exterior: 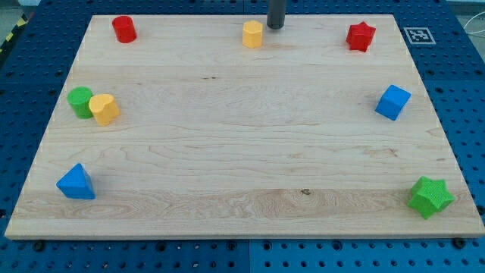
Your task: Slide the yellow hexagon to the center
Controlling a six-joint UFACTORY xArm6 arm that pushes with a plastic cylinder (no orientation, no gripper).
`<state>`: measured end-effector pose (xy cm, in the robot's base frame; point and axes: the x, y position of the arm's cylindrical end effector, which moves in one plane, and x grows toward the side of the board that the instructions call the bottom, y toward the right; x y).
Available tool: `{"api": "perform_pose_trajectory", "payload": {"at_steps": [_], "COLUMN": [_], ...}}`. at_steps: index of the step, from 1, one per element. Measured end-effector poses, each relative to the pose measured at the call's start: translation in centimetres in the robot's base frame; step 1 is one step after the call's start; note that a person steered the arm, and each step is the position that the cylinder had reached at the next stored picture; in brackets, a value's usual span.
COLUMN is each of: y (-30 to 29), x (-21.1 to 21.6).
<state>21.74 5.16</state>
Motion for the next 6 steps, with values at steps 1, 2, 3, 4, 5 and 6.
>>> {"api": "perform_pose_trajectory", "payload": {"at_steps": [1,2,3,4,5,6], "y": [-1.7,-3.2,-4.4,-5.1,-5.7,-6.3], "x": [0.0,0.7,2.9,5.9,9.1,12.3]}}
